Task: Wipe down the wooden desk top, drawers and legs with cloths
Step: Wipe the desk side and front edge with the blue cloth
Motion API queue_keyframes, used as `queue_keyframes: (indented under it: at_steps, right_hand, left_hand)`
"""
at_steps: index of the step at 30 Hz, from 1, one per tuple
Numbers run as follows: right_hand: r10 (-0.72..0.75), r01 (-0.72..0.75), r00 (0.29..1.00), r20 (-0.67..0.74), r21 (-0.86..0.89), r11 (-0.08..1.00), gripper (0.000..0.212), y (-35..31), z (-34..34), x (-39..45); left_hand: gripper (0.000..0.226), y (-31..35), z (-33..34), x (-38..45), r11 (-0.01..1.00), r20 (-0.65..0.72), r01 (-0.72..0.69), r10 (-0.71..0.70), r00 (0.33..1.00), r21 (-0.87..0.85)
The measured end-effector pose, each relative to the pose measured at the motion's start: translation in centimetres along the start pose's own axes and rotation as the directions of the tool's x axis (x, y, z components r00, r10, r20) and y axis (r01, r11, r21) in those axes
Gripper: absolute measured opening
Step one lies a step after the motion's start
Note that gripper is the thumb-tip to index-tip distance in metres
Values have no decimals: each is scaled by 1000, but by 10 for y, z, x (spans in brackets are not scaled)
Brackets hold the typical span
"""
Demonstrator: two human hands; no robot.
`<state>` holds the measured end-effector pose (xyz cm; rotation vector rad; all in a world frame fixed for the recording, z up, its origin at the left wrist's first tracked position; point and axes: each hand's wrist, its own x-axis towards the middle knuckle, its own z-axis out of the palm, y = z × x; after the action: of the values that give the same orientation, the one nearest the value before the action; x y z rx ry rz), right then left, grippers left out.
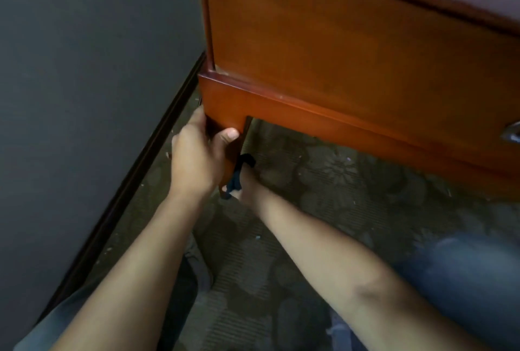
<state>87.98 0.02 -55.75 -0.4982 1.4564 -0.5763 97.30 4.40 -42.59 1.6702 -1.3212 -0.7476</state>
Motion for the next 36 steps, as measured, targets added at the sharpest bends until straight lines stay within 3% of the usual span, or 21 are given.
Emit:
queue_keyframes:
  at_steps: [3,7,9,10,11,12,14,15,16,17,18,21,24,27,30,31,32,34,35,36]
  right_hand:
    - [-42,41,999,-26,-16,999,42,-19,-11,-43]
    - [-130,122,989,74,104,987,34,-37,-20,-111]
    - [-239,252,967,91,-172,952,28,-43,-24,-155]
    - [-357,369,928,104,-366,854,29,-46,-29,-178]
    - [-517,496,848,113,-512,702,31,-50,-37,-197]
    - [-696,610,708,122,-602,515,32,-58,-46,-218]
    - [-963,696,249,99,-710,107,34,-78,-68,-249]
    - [-996,646,29,85,-762,-46,33,-88,-79,-256]
    - [-990,559,-119,75,-819,-129,32,-98,-87,-260]
    - [-976,470,-203,84,-866,-172,30,-105,-90,-256]
    - [-964,401,-241,116,-892,-208,28,-106,-87,-247]
    - [-935,344,-270,230,-884,-317,18,-98,-51,-213]
    - [-939,446,-253,231,-834,-326,13,-105,0,-199]
    - [-933,468,-145,330,-808,-358,22,-113,46,-191]
    - [-878,527,58,476,-761,-378,39,-104,75,-186]
    - [-850,567,137,508,-744,-353,46,-99,78,-185]
    - [-809,592,210,549,-730,-341,52,-96,76,-185]
    - [-714,608,274,644,-691,-390,59,-99,61,-195]
    - [-693,587,249,677,-674,-448,55,-105,52,-204]
    - [-686,556,177,705,-647,-521,47,-113,42,-214]
  left_hand:
    - [46,0,-6,1,999,50,41,-41,998,-8]
    - [61,12,-17,-7,992,165,106,-93,982,-73]
    - [60,17,-21,-19,978,167,161,-138,976,-132]
    - [58,17,-25,-26,970,154,181,-157,975,-159]
    - [56,14,-28,-31,963,152,191,-164,975,-189]
    - [56,13,-32,-35,957,164,194,-160,973,-215]
    - [59,11,-39,-36,957,197,181,-137,971,-227]
    - [60,11,-41,-35,958,213,179,-131,968,-224]
    - [62,13,-43,-34,958,223,177,-126,967,-226]
    - [62,14,-42,-33,958,222,164,-112,969,-236]
    - [62,15,-42,-33,957,218,158,-105,970,-242]
    - [54,13,-44,-27,950,196,156,-105,975,-270]
    - [37,23,-51,-25,873,161,224,-170,972,-432]
    - [38,32,-62,-18,560,228,326,-240,944,-762]
    - [50,29,-77,-7,168,278,320,-229,933,-932]
    - [53,27,-81,-4,101,276,305,-234,932,-947]
    - [54,24,-86,0,116,263,298,-247,933,-947]
    - [48,20,-94,8,275,212,302,-313,926,-912]
    - [41,18,-99,13,364,171,309,-365,915,-879]
    - [32,14,-103,18,444,115,308,-409,905,-841]
